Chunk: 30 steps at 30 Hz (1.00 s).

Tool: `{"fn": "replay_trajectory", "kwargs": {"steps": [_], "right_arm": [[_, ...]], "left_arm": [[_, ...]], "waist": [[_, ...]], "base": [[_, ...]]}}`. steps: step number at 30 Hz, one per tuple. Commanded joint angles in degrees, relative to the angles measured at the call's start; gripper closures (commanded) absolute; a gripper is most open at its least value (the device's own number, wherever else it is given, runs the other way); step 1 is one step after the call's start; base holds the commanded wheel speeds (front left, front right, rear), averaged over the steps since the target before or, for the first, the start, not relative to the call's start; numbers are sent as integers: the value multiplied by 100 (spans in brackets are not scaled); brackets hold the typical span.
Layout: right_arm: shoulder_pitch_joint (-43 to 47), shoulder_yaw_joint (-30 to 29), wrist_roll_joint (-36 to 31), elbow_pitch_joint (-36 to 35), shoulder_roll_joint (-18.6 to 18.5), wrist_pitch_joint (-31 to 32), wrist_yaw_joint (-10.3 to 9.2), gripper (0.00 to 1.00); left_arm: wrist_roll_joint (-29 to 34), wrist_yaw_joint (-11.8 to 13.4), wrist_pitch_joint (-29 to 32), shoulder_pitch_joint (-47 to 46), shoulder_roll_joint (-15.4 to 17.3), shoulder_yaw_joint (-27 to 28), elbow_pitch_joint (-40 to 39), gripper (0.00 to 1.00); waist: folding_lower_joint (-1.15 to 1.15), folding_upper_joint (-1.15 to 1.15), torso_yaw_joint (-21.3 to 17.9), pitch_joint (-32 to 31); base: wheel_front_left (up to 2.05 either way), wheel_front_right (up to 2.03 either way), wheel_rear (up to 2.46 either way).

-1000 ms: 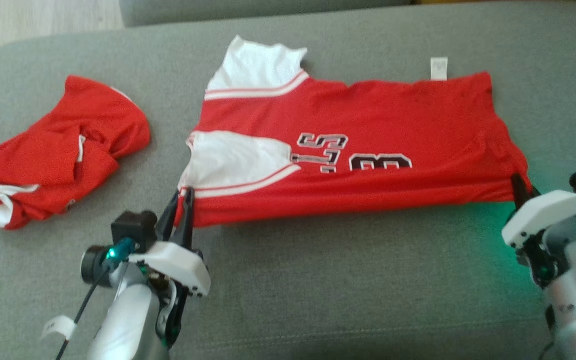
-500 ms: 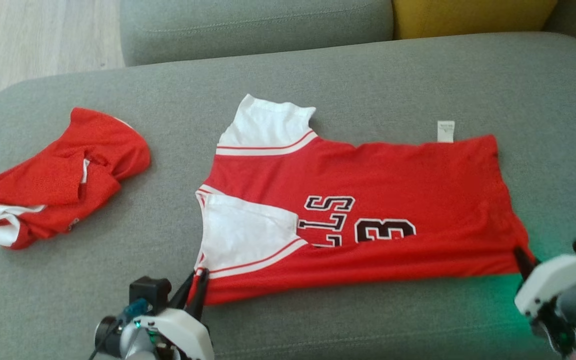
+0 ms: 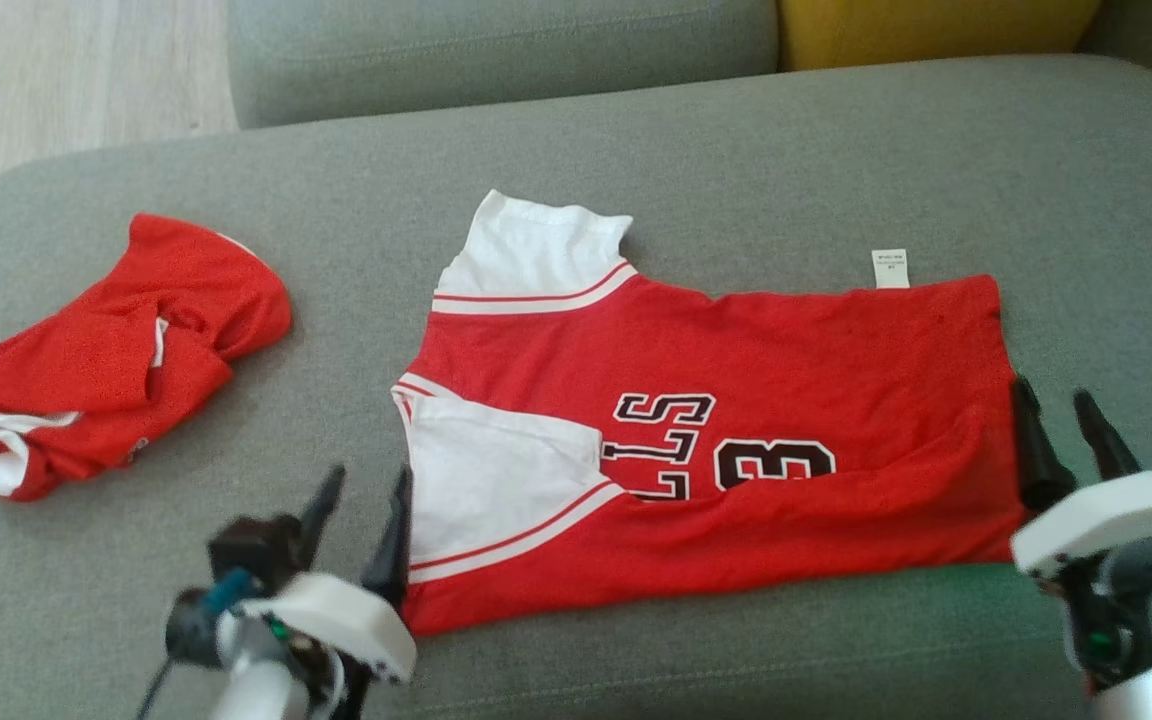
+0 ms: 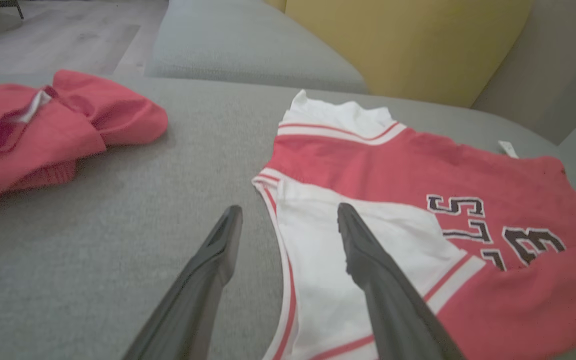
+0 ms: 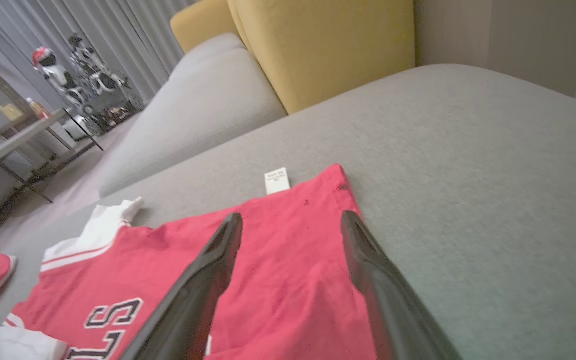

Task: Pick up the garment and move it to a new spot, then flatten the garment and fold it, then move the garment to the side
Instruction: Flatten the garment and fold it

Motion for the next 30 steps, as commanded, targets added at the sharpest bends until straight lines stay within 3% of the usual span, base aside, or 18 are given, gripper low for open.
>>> {"fn": "replay_trajectory", "kwargs": {"steps": [1,6,14,21,30], "right_arm": [[-19,204,12,-366,93,-292,-5,0],[58,508,-65,-528,190,-854,-5,0],[-361,810,-162,-501,122,-1062,-5,0],[-1043,1195,-232,-475,83,-1100,-5,0],[-1863,1756,-174,-411,110,-1191,-5,0]], "left_arm": [[-87,48,-89,-356,28,310,-373,0],[-106,89,-98,-416,-36,514,-1031,0],[220,2,-96,-992,10,344,-688,0],[492,-199,668,-2421,428,120,160,0],[372,-442,2082,-4437,1261,-226,1198,0]], "waist": [[0,0,-5,64],[0,0,-39,274],[0,0,-245,749],[0,0,-649,1373],[0,0,-1290,2060]], "base": [[0,0,0],[0,0,0],[0,0,0],[0,0,0],[0,0,0]]}}
